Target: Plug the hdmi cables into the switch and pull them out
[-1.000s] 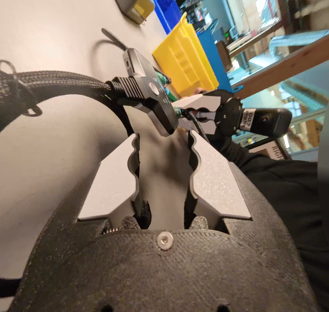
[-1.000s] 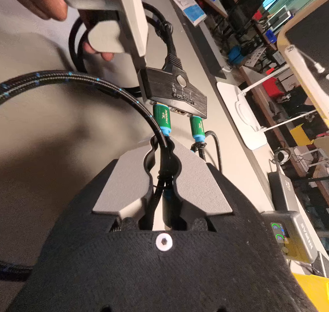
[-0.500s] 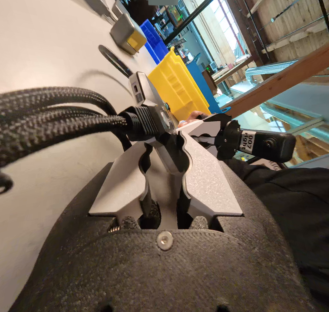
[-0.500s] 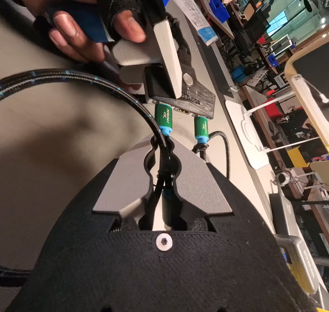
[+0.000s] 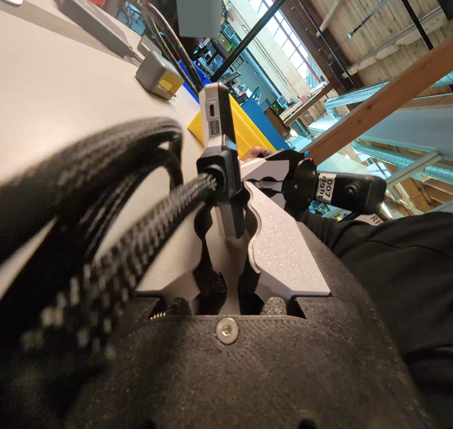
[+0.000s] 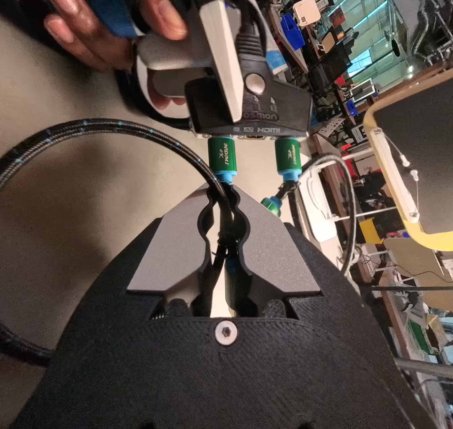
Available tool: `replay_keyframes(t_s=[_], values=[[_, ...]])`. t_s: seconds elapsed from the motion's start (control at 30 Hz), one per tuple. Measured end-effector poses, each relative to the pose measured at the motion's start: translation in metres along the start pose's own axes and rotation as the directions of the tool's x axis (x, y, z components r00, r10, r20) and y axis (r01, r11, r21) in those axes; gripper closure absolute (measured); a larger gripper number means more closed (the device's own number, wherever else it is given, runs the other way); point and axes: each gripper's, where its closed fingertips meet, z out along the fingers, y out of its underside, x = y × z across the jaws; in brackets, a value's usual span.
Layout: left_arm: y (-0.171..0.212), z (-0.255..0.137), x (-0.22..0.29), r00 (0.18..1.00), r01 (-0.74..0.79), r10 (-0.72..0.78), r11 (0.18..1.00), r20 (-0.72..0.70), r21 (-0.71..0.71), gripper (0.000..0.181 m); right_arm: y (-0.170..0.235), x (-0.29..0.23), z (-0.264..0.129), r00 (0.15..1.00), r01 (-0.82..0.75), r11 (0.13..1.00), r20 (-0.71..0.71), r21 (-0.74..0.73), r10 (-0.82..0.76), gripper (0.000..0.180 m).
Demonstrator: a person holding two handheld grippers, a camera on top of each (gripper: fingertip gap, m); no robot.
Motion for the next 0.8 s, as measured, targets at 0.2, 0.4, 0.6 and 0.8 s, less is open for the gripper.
replay_keyframes(t_s=[0.2, 0.4, 0.6, 0.8], values=[[0.003, 0.001, 0.002, 1.0, 0.003, -0.004, 1.0, -0.021, -0.021, 0.161, -0.001, -0.003, -0.003, 0.998, 0.067, 0.998, 0.0, 0.004, -0.067, 0.171], [0.003, -0.002, 0.003, 0.999, 0.009, -0.011, 0.999, -0.045, -0.034, 0.16, -0.005, -0.01, -0.004, 0.993, 0.116, 0.993, 0.002, -0.001, -0.116, 0.173], [0.001, -0.001, 0.011, 0.996, -0.043, 0.039, 0.998, -0.075, -0.054, 0.161, -0.009, -0.009, -0.01, 0.993, 0.113, 0.993, 0.014, 0.024, -0.113, 0.172], [0.005, 0.002, 0.018, 0.993, -0.057, 0.049, 0.995, -0.109, -0.078, 0.16, -0.007, 0.007, -0.016, 0.997, 0.074, 0.997, -0.008, 0.034, -0.074, 0.17]])
